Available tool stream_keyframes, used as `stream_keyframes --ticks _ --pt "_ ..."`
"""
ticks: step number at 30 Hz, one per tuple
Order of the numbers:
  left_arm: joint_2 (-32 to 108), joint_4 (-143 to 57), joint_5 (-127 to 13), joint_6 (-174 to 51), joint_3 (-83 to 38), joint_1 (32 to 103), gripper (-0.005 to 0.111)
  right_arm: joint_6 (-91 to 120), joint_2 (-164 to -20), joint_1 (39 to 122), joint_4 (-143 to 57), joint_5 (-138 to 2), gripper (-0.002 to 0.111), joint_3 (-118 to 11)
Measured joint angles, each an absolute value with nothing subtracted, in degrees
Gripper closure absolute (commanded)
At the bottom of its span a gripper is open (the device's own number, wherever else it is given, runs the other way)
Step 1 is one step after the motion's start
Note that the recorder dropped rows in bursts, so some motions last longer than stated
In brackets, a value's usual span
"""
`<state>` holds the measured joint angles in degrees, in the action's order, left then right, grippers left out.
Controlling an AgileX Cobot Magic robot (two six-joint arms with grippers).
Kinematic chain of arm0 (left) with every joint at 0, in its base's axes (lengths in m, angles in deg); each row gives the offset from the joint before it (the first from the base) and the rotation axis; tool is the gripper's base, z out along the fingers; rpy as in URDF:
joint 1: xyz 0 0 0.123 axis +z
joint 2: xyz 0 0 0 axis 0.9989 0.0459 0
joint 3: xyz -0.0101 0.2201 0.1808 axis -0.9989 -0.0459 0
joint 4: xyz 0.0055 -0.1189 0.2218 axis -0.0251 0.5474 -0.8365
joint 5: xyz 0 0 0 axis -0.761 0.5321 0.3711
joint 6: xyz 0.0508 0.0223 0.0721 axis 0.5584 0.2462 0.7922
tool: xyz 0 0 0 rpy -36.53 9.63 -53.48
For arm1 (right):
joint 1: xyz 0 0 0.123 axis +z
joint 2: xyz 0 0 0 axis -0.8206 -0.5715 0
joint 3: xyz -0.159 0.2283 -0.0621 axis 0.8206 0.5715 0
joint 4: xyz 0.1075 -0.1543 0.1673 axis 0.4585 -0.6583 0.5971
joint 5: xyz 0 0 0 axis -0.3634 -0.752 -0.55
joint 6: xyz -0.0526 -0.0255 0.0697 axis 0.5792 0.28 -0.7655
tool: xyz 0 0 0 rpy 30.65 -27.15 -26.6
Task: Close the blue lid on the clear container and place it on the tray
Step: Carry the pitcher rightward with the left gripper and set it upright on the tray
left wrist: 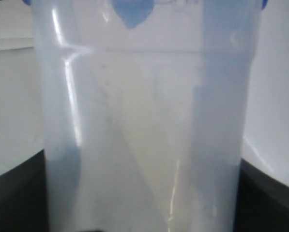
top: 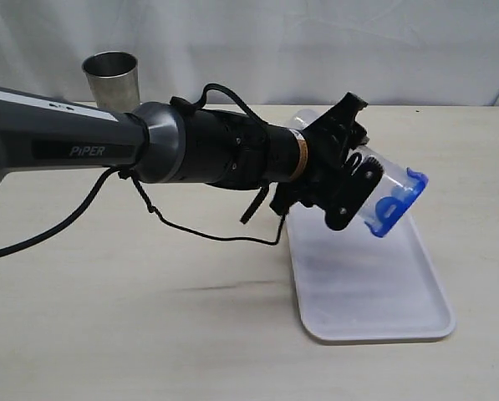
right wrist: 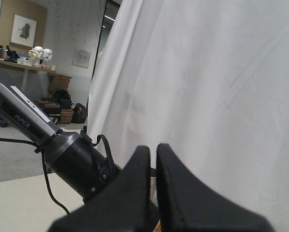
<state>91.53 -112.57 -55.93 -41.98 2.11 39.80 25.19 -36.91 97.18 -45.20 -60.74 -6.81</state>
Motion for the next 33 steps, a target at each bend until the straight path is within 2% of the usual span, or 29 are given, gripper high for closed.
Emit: stream_keyframes --ticks 3,8,14,21,33 --pt "91.6 -112.5 -49.5 -55.9 2.1 40.0 0.107 25.2 -36.9 97.2 -45.2 -60.7 0.103 -6.8" --pt "93.8 -111.6 -28.4 -81.4 2.2 42.6 0.107 25.2 -36.9 97.2 -45.2 -60.7 0.103 -6.8" --pt "98.7 -104.9 -12.0 -98.3 2.2 46.5 0.107 25.1 -36.9 97.2 -45.2 -60.7 0.103 -6.8" --pt "106.3 -95.3 5.2 -101.7 2.2 47.1 0.107 25.1 -36.9 97.2 -45.2 -60.7 0.103 -6.8" --pt "114.4 -91.6 10.1 -97.8 2.4 47.1 0.107 25.1 -36.9 97.2 -45.2 -60.7 0.103 -6.7"
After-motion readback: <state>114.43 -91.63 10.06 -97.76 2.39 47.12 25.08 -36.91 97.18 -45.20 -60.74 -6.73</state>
